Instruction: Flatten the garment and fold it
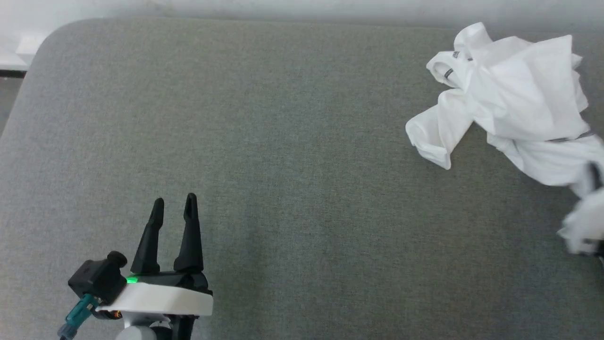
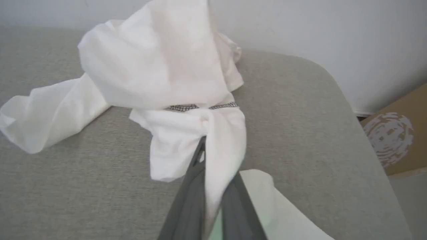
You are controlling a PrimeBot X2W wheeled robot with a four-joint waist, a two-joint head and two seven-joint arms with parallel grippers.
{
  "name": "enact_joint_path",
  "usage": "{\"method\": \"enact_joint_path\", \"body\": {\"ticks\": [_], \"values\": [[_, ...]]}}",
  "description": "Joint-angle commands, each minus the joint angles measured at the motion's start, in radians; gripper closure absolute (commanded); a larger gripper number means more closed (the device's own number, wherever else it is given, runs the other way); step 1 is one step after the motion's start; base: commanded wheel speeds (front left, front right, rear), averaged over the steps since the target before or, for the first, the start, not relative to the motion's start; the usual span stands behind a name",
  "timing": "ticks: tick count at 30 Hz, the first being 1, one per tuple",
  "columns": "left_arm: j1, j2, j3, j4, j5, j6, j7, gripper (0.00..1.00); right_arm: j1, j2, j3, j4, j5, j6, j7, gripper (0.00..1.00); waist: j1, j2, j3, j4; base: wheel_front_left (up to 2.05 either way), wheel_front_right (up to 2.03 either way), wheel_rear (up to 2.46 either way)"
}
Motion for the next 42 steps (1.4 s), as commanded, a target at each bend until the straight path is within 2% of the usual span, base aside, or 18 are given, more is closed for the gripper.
{"method": "enact_joint_path", "body": {"ticks": [1, 5, 8, 9, 10, 11, 17, 20, 25, 29, 35, 42], "values": [[0.007, -0.001, -0.001, 0.0, 0.009, -0.006, -0.005, 0.0, 0.02, -0.026, -0.044, -0.025, -0.01, -0.001, 0.009, 1.0, -0.0001, 0.0, -0.021, -0.017, 0.0, 0.0, 0.0], [0.01, -0.001, -0.009, 0.002, 0.008, -0.006, -0.005, 0.0, 0.114, -0.08, -0.199, -0.082, -0.076, -0.001, 0.029, 1.0, -0.0001, 0.0, -0.03, -0.014, 0.0, 0.0, 0.0], [0.014, -0.001, -0.006, 0.005, 0.006, -0.006, -0.005, 0.0, 0.162, -0.091, -0.259, -0.051, -0.104, -0.001, 0.005, 1.0, -0.0001, 0.0, -0.031, -0.01, 0.0, 0.0, 0.0], [0.017, -0.001, -0.004, 0.006, 0.007, -0.006, -0.005, 0.0, 0.166, -0.083, -0.265, -0.031, -0.105, -0.001, -0.011, 0.87, -0.0001, 0.0, -0.032, -0.01, 0.0, 0.0, 0.0], [0.019, -0.001, -0.003, 0.008, 0.008, -0.006, -0.005, 0.0, 0.166, -0.072, -0.264, -0.009, -0.106, -0.001, -0.028, 0.3, -0.0001, 0.0, -0.034, -0.01, 0.0, 0.0, 0.0], [0.021, -0.001, -0.002, 0.009, 0.009, -0.006, -0.005, 0.0, 0.162, -0.06, -0.261, 0.014, -0.105, -0.001, -0.044, 0.0, -0.0001, 0.0, -0.036, -0.01, 0.0, 0.0, 0.0], [0.038, -0.001, 0.002, 0.016, 0.016, -0.006, -0.005, 0.0, 0.109, -0.005, -0.223, 0.089, -0.109, -0.001, -0.144, 0.0, -0.0001, 0.0, -0.07, -0.016, 0.0, 0.0, 0.0], [0.047, -0.001, 0.006, 0.007, 0.022, -0.006, -0.005, 0.0, 0.098, 0.017, -0.203, 0.042, -0.101, -0.001, -0.209, 0.0, -0.0001, 0.0, -0.088, -0.019, 0.0, 0.0, 0.0], [0.065, -0.001, 0.009, -0.027, 0.031, -0.006, -0.005, 0.0, 0.126, 0.054, -0.137, -0.105, -0.074, -0.001, -0.347, 0.0, -0.0001, 0.0, -0.111, -0.025, 0.0, 0.0, 0.0], [0.087, -0.001, 0.008, -0.056, 0.052, -0.006, -0.005, 0.0, 0.196, 0.06, -0.073, -0.167, 0.012, -0.001, -0.436, 0.0, -0.0001, 0.0, -0.12, -0.03, 0.0, 0.0, 0.0], [0.131, -0.002, 0.017, -0.075, 0.078, -0.005, -0.005, 0.0, 0.304, 0.061, -0.028, -0.145, 0.117, -0.001, -0.566, 0.0, -0.0001, 0.0, -0.13, -0.043, 0.0, 0.0, 0.0], [0.092, 0.006, -0.008, -0.078, 0.109, -0.001, -0.004, 0.0, 0.306, 0.061, -0.029, -0.114, 0.121, -0.001, -0.635, 0.0, -0.0001, 0.0, -0.107, -0.08, 0.0, 0.0, 0.0]]}}
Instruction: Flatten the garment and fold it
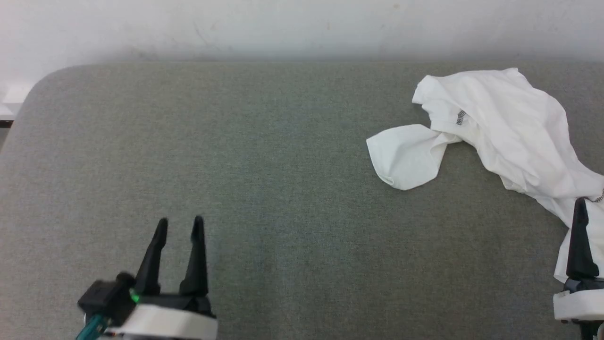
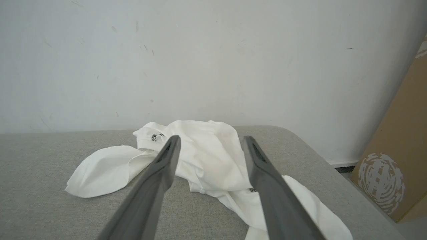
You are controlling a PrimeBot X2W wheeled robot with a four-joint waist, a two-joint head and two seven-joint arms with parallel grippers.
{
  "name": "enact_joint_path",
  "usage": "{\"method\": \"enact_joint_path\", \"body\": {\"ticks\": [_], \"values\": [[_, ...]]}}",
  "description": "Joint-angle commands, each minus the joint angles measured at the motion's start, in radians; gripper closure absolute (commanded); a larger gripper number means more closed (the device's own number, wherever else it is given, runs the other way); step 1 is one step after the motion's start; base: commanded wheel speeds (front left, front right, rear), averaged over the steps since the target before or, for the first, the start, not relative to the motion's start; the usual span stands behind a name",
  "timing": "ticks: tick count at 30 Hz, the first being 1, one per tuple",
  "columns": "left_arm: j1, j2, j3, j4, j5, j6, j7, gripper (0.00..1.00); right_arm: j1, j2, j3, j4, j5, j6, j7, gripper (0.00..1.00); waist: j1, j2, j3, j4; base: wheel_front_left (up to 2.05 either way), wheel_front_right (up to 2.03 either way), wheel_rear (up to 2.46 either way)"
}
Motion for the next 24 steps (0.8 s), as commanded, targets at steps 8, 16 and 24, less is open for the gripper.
{"method": "enact_joint_path", "body": {"ticks": [8, 16, 24], "values": [[-0.322, 0.063, -0.174, 0.027, 0.05, -0.007, 0.146, 0.0, -0.045, 0.003, -0.02, -0.022, -0.007, -0.001, -0.011, 0.0, 0.0001, -0.0001, 0.088, -0.036, 0.0, 0.0, 0.0], [-0.708, 0.095, -0.382, 0.123, 0.028, -0.008, 0.321, 0.0, -0.093, 0.003, -0.026, -0.045, -0.004, -0.001, -0.014, 0.0, 0.0001, -0.0001, 0.211, -0.059, 0.0, 0.0, 0.0], [-0.921, 0.065, -0.551, 0.274, -0.024, -0.008, 0.475, 0.0, -0.139, 0.003, -0.023, -0.078, -0.002, -0.001, -0.008, 0.0, 0.0001, -0.0001, 0.307, -0.087, 0.0, 0.0, 0.0]]}}
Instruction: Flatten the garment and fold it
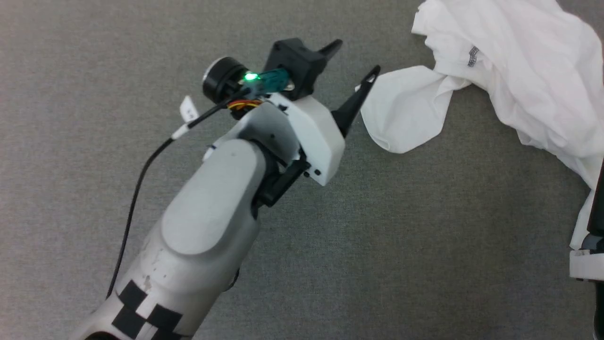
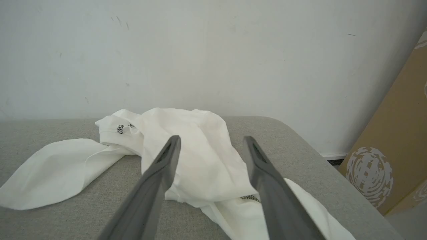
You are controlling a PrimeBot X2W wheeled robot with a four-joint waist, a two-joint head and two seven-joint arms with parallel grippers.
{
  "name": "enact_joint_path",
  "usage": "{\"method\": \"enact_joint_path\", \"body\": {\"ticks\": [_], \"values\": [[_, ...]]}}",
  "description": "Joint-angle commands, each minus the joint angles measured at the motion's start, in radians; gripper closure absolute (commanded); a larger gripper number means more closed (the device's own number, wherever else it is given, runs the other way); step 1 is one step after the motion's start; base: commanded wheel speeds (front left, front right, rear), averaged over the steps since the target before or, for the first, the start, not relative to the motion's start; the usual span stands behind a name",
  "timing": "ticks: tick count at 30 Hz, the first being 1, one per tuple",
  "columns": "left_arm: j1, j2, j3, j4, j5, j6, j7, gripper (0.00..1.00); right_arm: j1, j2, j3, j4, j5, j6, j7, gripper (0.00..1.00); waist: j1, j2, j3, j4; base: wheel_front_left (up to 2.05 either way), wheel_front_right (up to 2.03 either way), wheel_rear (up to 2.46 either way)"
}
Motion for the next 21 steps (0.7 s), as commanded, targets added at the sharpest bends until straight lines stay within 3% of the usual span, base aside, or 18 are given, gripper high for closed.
{"method": "enact_joint_path", "body": {"ticks": [1, 8, 19, 21], "values": [[-0.034, -0.012, -0.031, 0.036, -0.007, -0.007, 0.026, 0.0, -0.019, 0.003, 0.004, -0.008, 0.003, -0.001, 0.0, 0.0, -0.0003, 0.0, 0.061, -0.03, 0.0, 0.0, 0.0], [-0.085, -0.035, -0.132, 0.156, 0.018, -0.006, 0.104, 0.0, -0.03, 0.003, 0.016, -0.014, 0.017, -0.001, 0.001, 0.0, -0.0003, 0.0, 0.113, -0.055, 0.0, 0.0, 0.0], [-0.119, -0.051, -0.22, 0.296, 0.077, 0.03, 0.217, 0.0, -0.05, 0.003, 0.037, -0.007, 0.026, -0.001, -0.006, 0.0, -0.0003, 0.0, 0.156, -0.086, 0.0, 0.0, 0.0], [-0.118, -0.052, -0.23, 0.313, 0.075, 0.029, 0.229, 1.0, -0.053, 0.003, 0.038, 0.0, 0.027, -0.001, -0.008, 0.0, -0.0003, 0.0, 0.156, -0.089, 0.0, 0.0, 0.0]]}}
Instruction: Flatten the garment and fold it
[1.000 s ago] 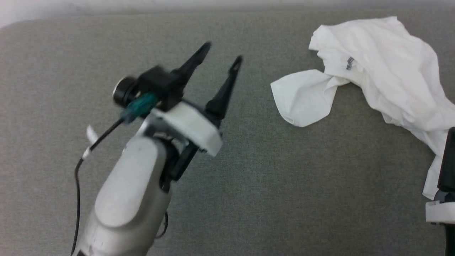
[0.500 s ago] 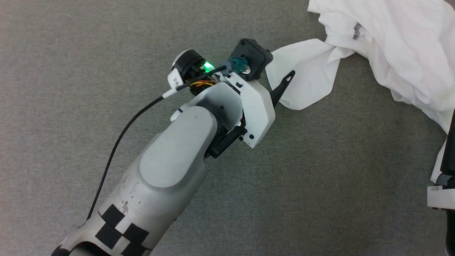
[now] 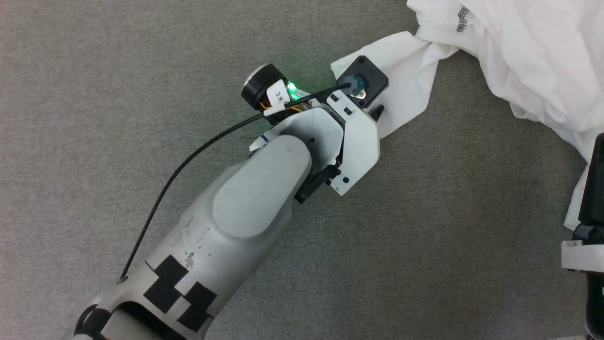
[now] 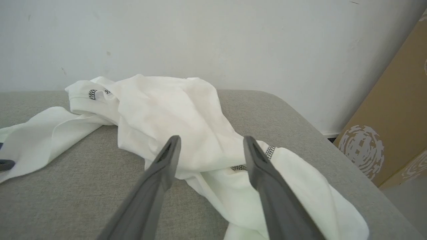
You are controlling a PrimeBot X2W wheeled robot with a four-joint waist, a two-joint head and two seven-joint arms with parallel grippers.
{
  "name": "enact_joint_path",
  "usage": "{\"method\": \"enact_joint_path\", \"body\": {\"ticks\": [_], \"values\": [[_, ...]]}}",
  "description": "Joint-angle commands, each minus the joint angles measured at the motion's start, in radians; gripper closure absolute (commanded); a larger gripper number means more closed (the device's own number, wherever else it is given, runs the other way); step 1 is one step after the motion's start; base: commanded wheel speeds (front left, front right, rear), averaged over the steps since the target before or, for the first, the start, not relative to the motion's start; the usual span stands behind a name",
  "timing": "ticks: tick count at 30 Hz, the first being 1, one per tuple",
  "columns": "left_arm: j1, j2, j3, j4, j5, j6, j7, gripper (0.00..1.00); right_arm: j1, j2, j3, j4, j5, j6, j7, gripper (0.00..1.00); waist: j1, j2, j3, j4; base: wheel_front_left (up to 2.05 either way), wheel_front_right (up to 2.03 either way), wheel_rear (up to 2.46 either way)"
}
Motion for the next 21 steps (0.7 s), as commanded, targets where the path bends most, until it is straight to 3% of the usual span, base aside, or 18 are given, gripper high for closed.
{"method": "enact_joint_path", "body": {"ticks": [1, 11, 17, 21], "values": [[0.033, 0.007, -0.021, 0.04, -0.003, -0.001, 0.027, 1.0, -0.019, 0.003, 0.002, 0.005, 0.004, -0.001, -0.007, 0.0, 0.0001, 0.0, 0.001, -0.004, 0.0, 0.0, 0.0], [0.055, -0.001, 0.022, 0.017, -0.086, 0.008, -0.059, 1.0, -0.006, 0.003, -0.018, 0.035, -0.004, -0.001, -0.012, 0.0, 0.0001, 0.0, -0.092, 0.043, 0.0, 0.0, 0.0], [0.122, -0.005, 0.129, -0.085, -0.204, 0.043, -0.156, 1.0, 0.018, 0.003, -0.025, 0.042, -0.016, -0.001, 0.009, 0.0, 0.0001, 0.0, -0.203, 0.097, 0.0, 0.0, 0.0], [0.246, 0.036, 0.22, -0.213, -0.307, 0.066, -0.178, 1.0, 0.043, 0.003, -0.031, 0.047, -0.017, -0.001, 0.025, 0.0, 0.0001, 0.0, -0.27, 0.134, 0.0, 0.0, 0.0]]}}
